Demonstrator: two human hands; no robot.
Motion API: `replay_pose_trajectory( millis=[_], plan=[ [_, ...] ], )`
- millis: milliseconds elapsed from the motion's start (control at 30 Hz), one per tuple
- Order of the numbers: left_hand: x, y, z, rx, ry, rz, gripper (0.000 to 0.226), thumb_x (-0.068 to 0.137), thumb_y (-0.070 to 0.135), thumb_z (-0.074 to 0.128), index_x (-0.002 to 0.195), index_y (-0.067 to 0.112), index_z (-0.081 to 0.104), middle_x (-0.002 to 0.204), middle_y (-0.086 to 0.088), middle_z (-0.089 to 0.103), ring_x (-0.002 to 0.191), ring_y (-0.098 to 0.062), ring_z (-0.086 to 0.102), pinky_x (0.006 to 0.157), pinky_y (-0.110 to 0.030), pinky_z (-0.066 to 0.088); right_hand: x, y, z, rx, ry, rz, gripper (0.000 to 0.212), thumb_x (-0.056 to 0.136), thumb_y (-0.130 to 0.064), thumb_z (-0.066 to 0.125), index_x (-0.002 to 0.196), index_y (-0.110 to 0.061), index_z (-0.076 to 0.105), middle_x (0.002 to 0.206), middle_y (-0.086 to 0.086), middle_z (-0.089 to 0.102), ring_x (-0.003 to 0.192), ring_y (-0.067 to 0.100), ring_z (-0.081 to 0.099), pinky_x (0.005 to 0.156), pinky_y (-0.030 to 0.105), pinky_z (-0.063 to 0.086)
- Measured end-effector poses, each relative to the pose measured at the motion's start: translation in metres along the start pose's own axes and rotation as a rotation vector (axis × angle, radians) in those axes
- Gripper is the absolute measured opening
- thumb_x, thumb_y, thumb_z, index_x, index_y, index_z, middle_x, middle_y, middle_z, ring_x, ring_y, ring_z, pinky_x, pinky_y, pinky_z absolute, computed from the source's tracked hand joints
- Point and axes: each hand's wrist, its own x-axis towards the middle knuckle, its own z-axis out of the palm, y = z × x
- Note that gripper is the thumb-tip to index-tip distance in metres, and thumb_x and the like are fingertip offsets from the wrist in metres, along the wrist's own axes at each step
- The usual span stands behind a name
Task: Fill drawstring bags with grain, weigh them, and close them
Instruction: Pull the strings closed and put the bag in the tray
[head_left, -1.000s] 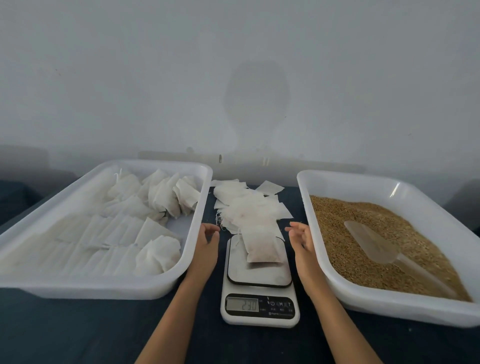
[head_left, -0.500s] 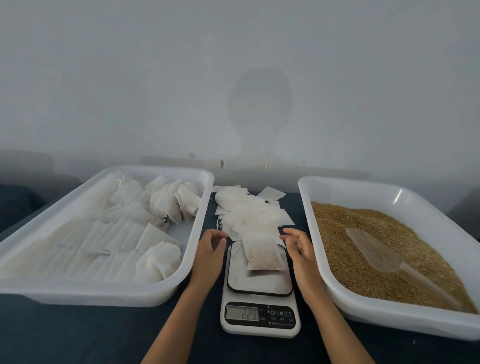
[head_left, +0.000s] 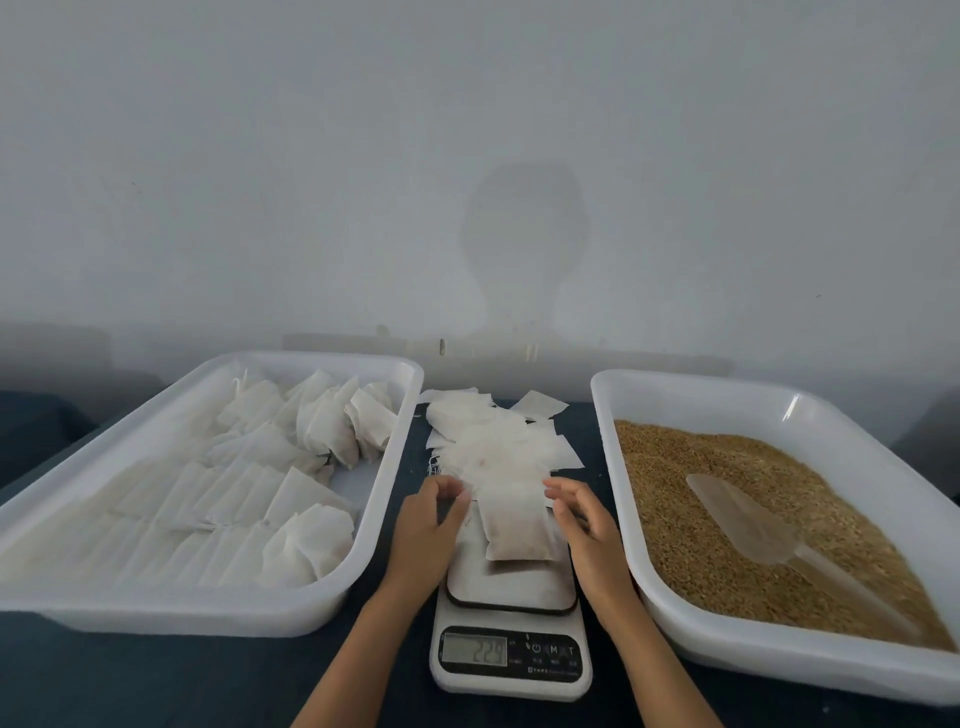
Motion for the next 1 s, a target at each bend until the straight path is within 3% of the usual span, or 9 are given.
replay_pose_trajectory(
  millis=[100,167,333,467,533,600,733,867,1000],
  plan=[
    [0.008,0.006,0.006,0.234,-0.144,0.04,0.039,0.088,0.038,0.061,0.121,0.019,0.051,0.119,0.006,0.057,0.115,-0.011,0.049,0.102,-0.033,0.038,0.003,0.004,0.002,-0.111,-0.057,-0.008,0.027,0.096,-0.01,0.049,0.1,-0.028,0.067,0.105,-0.013,0.066,0.103,-0.003,0.056,0.087,0.014,0.042],
    [0.013,0.011,0.011,0.404,-0.207,0.028,0.055,0.084,0.05,0.061,0.128,0.022,0.045,0.126,0.006,0.053,0.121,-0.011,0.043,0.108,-0.033,0.029,0.004,0.006,0.003,-0.176,-0.078,0.0,0.03,0.095,-0.012,0.051,0.092,-0.035,0.068,0.1,-0.016,0.067,0.099,-0.003,0.058,0.083,0.014,0.043],
    [0.014,0.032,0.011,0.436,-0.251,-0.035,0.07,0.075,0.053,0.07,0.132,0.031,0.037,0.118,0.003,0.05,0.119,-0.017,0.038,0.097,-0.025,0.031,0.004,-0.006,0.003,-0.243,-0.07,-0.044,0.038,0.092,0.001,0.052,0.098,-0.033,0.069,0.115,-0.011,0.059,0.111,0.003,0.048,0.104,0.022,0.029],
    [0.012,0.061,-0.001,0.348,-0.233,-0.121,0.05,0.075,0.046,0.072,0.115,0.032,0.046,0.097,0.012,0.049,0.094,-0.009,0.047,0.076,-0.019,0.036,0.001,-0.035,-0.004,-0.218,-0.221,-0.126,0.048,0.092,0.008,0.047,0.104,-0.035,0.065,0.12,-0.022,0.05,0.113,-0.009,0.044,0.101,0.006,0.02],
    [0.01,0.076,-0.013,0.443,-0.185,-0.041,0.024,0.079,0.044,0.066,0.085,0.029,0.048,0.081,0.015,0.047,0.085,-0.012,0.048,0.068,-0.024,0.034,0.002,-0.053,0.0,-0.209,-0.268,-0.188,0.048,0.091,0.01,0.048,0.106,-0.033,0.065,0.12,-0.025,0.049,0.111,-0.02,0.042,0.094,-0.006,0.021],
    [0.01,0.089,-0.029,0.556,-0.135,0.049,0.025,0.083,0.039,0.058,0.073,0.024,0.041,0.073,0.013,0.042,0.085,-0.018,0.05,0.064,-0.025,0.032,0.005,-0.069,0.011,-0.139,-0.226,-0.234,0.05,0.089,0.014,0.046,0.104,-0.028,0.067,0.118,-0.02,0.056,0.114,-0.014,0.045,0.089,-0.004,0.029],
    [0.025,0.106,-0.069,0.616,0.031,0.103,0.02,0.092,0.031,0.052,0.105,0.016,0.054,0.108,-0.001,0.059,0.099,-0.021,0.057,0.076,-0.026,0.039,0.018,-0.103,0.05,-0.082,-0.222,-0.327,0.041,0.091,0.009,0.045,0.11,-0.023,0.062,0.118,-0.018,0.058,0.112,-0.013,0.045,0.087,-0.001,0.031],
    [0.048,0.094,-0.117,0.588,0.065,-0.064,0.015,0.094,0.028,0.05,0.101,0.015,0.051,0.11,-0.012,0.062,0.104,-0.028,0.056,0.083,-0.032,0.04,0.029,-0.133,0.098,-0.081,-0.185,-0.376,0.048,0.086,0.013,0.043,0.11,-0.026,0.057,0.115,-0.02,0.053,0.112,-0.01,0.046,0.092,0.0,0.03],
    [0.059,0.057,-0.143,0.423,-0.064,-0.395,0.023,0.096,0.023,0.049,0.111,0.005,0.05,0.107,-0.012,0.057,0.101,-0.028,0.059,0.083,-0.034,0.053,0.038,-0.148,0.154,0.052,-0.259,-0.052,0.027,0.094,-0.002,0.04,0.106,-0.021,0.055,0.103,-0.014,0.051,0.1,0.003,0.049,0.085,0.016,0.037]
  ],
)
